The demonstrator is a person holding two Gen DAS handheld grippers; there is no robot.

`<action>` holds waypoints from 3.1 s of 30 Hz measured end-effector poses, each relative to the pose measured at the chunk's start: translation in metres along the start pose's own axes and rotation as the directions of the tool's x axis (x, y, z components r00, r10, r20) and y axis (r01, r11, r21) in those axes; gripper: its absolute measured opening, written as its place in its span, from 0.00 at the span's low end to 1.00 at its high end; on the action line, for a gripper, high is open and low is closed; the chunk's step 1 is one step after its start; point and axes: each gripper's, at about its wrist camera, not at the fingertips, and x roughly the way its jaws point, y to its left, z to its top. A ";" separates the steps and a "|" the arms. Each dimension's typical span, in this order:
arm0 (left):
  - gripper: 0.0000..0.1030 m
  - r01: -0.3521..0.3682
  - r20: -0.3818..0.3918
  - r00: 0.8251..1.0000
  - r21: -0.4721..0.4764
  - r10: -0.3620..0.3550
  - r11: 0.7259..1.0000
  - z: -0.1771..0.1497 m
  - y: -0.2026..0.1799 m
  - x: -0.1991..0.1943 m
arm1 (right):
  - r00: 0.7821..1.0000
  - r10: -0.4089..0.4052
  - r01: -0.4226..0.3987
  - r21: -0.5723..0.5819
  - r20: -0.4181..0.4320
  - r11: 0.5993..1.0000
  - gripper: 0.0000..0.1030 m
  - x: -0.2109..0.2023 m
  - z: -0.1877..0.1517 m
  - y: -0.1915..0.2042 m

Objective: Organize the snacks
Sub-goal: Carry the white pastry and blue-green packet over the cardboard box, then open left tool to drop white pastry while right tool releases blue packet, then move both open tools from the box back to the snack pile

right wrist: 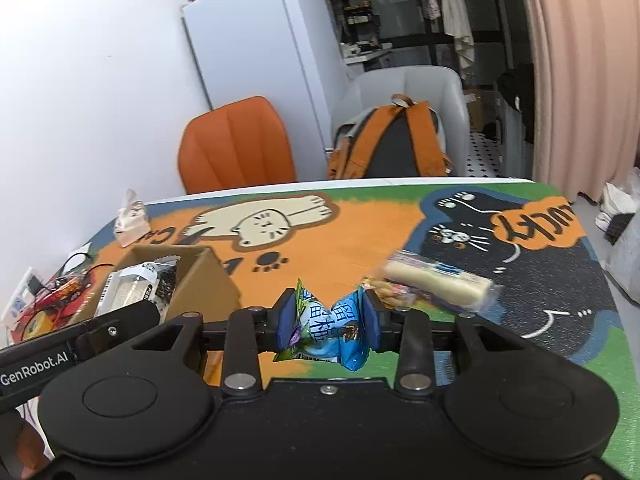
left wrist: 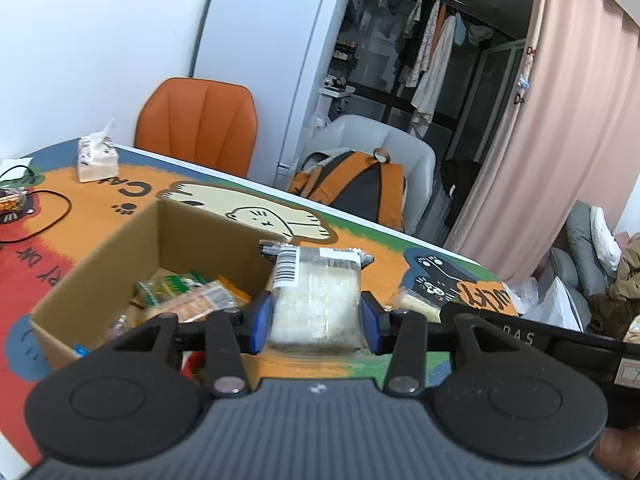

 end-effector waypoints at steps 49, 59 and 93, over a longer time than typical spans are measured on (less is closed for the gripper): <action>0.59 -0.099 -0.025 0.995 -0.210 0.096 0.973 0.002 0.142 -0.018 | 0.987 0.157 -0.160 -0.115 -0.037 0.980 0.35 0.050 0.012 0.127; 0.59 -0.071 -0.001 0.997 -0.231 0.073 0.970 0.003 0.150 -0.026 | 0.985 0.167 -0.172 -0.136 -0.049 0.976 0.36 0.061 0.012 0.145; 0.86 -0.066 0.008 0.998 -0.137 0.068 0.988 0.002 0.067 -0.002 | 0.990 0.142 -0.141 -0.057 0.020 0.988 1.00 0.014 0.009 0.046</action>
